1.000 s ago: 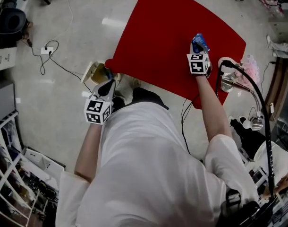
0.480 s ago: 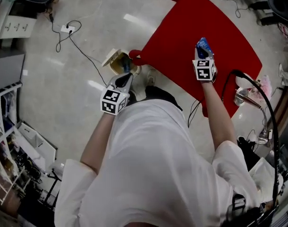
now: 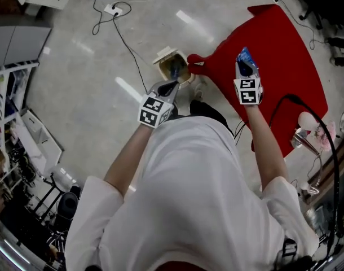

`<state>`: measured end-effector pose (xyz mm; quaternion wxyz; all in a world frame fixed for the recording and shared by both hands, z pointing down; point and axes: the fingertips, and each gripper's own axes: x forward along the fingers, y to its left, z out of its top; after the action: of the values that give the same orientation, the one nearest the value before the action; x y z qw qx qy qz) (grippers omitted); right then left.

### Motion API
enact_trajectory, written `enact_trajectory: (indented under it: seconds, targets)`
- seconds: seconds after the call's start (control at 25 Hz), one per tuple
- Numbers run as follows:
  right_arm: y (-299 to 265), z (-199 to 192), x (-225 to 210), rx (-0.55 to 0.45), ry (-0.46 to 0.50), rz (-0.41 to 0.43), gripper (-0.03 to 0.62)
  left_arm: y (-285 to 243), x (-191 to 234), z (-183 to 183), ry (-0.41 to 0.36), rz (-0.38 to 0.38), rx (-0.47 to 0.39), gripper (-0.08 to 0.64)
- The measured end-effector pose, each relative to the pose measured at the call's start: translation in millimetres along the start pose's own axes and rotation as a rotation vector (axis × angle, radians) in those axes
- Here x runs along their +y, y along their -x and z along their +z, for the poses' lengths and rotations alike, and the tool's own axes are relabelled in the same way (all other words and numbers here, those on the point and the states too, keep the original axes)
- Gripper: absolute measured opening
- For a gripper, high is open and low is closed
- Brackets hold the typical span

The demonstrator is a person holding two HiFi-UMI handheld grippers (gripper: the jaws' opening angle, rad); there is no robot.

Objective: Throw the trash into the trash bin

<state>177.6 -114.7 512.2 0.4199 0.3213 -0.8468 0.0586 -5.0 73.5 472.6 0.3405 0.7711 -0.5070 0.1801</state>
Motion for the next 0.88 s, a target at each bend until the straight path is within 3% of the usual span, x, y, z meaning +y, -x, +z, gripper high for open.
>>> enact_trajectory:
  seconds: [0.52,0.88]
  targets:
    - [-31.1,63.4,159.3,-0.083,0.114,0.259,0.048,39.1,59.9,-44.5,0.108,0.084,-0.029,0.005]
    - [-46.5,64.7,243.9,-0.079,0.166,0.453,0.048,57.0,96.1,-71.9,0.176,0.132,-0.039,0.005]
